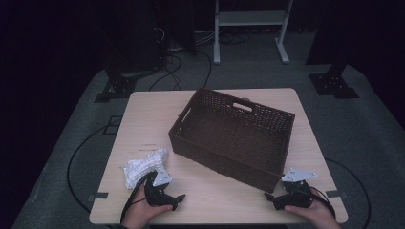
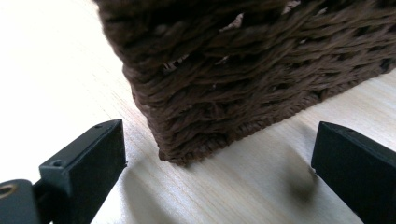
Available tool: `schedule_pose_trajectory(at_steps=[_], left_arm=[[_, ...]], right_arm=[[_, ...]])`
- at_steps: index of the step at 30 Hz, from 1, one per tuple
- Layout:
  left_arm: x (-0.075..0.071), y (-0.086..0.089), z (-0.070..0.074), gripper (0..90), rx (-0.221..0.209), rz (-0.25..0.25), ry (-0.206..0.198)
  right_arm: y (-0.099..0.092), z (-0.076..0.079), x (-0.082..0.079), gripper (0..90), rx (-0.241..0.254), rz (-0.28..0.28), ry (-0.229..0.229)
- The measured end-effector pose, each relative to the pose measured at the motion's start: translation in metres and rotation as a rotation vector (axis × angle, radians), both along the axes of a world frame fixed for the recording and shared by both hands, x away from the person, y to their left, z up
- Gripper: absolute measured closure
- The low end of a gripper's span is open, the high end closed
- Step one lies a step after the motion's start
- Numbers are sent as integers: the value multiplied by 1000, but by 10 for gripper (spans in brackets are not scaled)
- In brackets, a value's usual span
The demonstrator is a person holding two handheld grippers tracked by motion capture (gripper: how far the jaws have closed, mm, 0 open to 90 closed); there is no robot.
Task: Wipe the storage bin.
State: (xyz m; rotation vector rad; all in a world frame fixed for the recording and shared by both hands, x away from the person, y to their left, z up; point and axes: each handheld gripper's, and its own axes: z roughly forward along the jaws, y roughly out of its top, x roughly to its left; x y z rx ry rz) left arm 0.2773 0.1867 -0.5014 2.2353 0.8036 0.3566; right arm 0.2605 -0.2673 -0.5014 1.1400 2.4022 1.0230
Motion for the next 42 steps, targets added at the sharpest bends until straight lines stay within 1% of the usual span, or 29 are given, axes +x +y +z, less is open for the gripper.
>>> schedule_pose_trajectory(at_steps=[5,8,11,21,22,23,25,26,27,28,30,33,36,38,40,42], left_arm=[[0,0,0,0,1,0,1],[0,0,0,0,1,-3,1],[0,0,0,0,1,-4,2],[0,0,0,0,0,6,-1],[0,1,1,9,-3,5,-7],[0,1,1,39,-9,5,-8],[0,2,2,64,-5,4,-6],[0,2,3,73,-3,2,-4],[0,3,4,107,-5,5,-4],[0,3,4,133,-3,6,-2],[0,5,5,149,-3,6,-3],[-1,7,7,220,-6,8,3],[-2,9,7,251,-7,8,-12],[-3,10,8,265,-6,7,-6],[-4,12,9,304,-10,3,2],[-5,13,11,315,-15,2,-14]], right_arm=[[1,-3,0,28,0,3,-19],[2,-3,0,28,-18,10,-32],[2,-4,1,28,-17,20,-34],[1,-4,1,31,-18,5,-33],[1,-3,1,36,-19,3,-34],[1,-3,1,43,-17,3,-35],[2,-3,1,70,-11,10,-36],[2,-3,0,104,-6,16,-36],[3,-3,-1,140,1,23,-41],[3,-2,-1,137,3,28,-44],[4,-3,0,134,4,25,-45],[5,-2,0,133,4,19,-43],[5,-3,0,131,5,19,-43],[5,-3,1,131,5,21,-42],[4,-2,1,131,5,21,-42],[4,-3,1,131,5,22,-43]])
